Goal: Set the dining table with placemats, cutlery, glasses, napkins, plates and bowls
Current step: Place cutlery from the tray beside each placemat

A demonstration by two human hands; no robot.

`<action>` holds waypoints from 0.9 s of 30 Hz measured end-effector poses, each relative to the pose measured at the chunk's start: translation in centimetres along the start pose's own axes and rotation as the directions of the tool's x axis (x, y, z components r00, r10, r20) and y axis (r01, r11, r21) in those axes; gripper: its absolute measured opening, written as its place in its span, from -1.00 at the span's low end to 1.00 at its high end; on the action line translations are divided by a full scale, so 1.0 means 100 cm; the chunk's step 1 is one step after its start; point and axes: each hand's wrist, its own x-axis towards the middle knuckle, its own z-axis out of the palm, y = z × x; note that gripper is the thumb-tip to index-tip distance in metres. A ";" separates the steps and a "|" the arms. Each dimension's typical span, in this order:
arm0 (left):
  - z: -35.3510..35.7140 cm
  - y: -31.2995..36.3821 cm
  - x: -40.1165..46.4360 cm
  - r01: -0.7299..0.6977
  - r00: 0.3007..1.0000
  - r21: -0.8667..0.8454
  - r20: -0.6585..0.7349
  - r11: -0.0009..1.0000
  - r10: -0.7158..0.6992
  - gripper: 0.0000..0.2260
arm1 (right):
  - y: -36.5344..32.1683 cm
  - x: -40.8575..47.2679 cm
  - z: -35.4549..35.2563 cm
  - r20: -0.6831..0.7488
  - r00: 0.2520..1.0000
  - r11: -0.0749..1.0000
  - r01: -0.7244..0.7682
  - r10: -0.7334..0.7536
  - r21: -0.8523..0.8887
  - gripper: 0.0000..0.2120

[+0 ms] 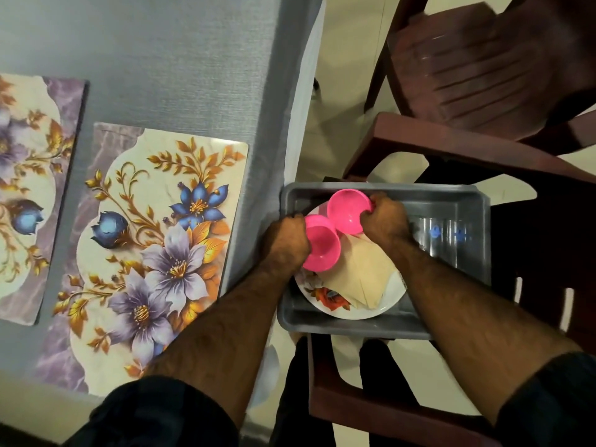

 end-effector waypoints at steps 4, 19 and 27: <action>0.000 -0.001 -0.008 0.091 0.995 -0.201 -0.019 0.975 -0.096 -0.72 | 0.020 -0.007 -0.011 -0.039 0.992 0.981 -0.108 0.116 0.159 -0.71; 0.022 0.144 -0.014 0.088 0.996 -0.602 0.077 0.793 -0.053 -0.70 | 0.167 -0.065 -0.070 0.058 0.744 0.335 -0.367 0.665 0.868 -0.83; 0.022 0.206 -0.012 0.051 0.997 -0.563 0.074 0.825 -0.012 -0.75 | 0.205 -0.101 -0.055 0.086 0.696 0.291 -0.405 0.713 0.867 -0.88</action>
